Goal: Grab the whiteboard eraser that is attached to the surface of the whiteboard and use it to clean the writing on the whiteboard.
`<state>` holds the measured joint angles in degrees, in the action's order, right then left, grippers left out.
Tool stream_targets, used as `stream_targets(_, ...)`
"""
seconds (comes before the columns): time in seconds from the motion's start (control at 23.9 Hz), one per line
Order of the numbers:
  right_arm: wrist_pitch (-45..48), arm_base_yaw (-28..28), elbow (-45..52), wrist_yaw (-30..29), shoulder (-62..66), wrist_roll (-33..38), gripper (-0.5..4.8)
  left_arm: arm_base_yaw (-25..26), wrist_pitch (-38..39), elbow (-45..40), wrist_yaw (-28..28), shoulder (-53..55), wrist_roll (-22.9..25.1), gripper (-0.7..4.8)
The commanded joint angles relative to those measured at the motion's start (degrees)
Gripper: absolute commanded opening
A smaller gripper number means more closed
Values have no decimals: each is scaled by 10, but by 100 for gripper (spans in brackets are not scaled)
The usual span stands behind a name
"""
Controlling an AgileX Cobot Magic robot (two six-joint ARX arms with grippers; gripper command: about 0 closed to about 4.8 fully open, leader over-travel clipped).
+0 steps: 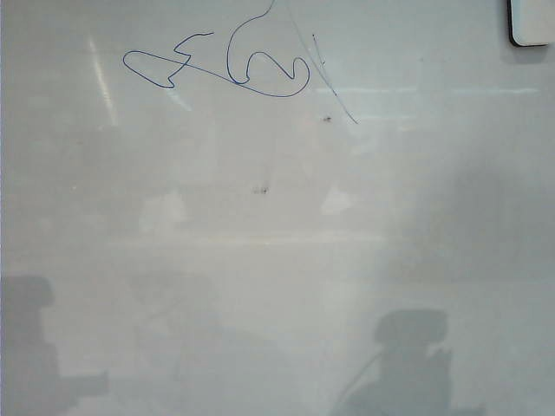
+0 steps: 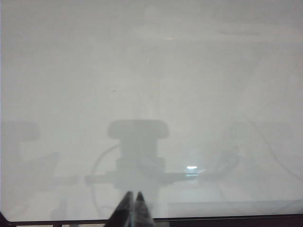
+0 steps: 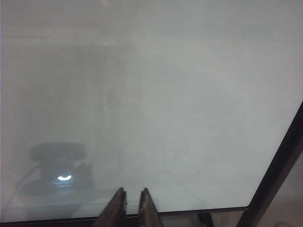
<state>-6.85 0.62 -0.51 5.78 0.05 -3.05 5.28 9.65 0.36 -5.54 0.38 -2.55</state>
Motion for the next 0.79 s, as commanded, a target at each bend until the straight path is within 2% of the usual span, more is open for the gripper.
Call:
stream_targets(0.04, 6, 1, 5, -2, 0, 1, 57, 0, 2, 2, -3, 0, 2, -2)
stream_targets(0.33, 6, 1, 5, -2, 0, 4, 58, 0, 2, 2, -3, 0, 2, -2)
stream_targets(0.38, 6, 1, 4, -7, 0, 23, 57, 0, 2, 2, -3, 0, 2, -2)
stream_targets(0.42, 10, 0, 2, -16, 0, 71, 57, 0, -2, 5, -11, 0, -5, -2)
stream_targets(0.5, 32, 1, -5, -29, 0, 148, 27, 0, -9, 18, -45, 0, -56, -2)
stream_targets(0.54, 39, 1, -15, -42, 0, 182, -12, 0, -14, 27, -64, 0, -83, -2)
stream_targets(0.59, 41, 1, -24, -50, 0, 200, -10, 0, -26, 40, -91, 0, -108, -2)
stream_targets(0.67, 21, 1, -89, -94, 0, 223, -10, 0, -60, 78, -164, 0, -116, -2)
stream_targets(0.79, -11, 1, -156, -123, 1, 222, -10, 0, -52, 125, -229, 0, -131, -2)
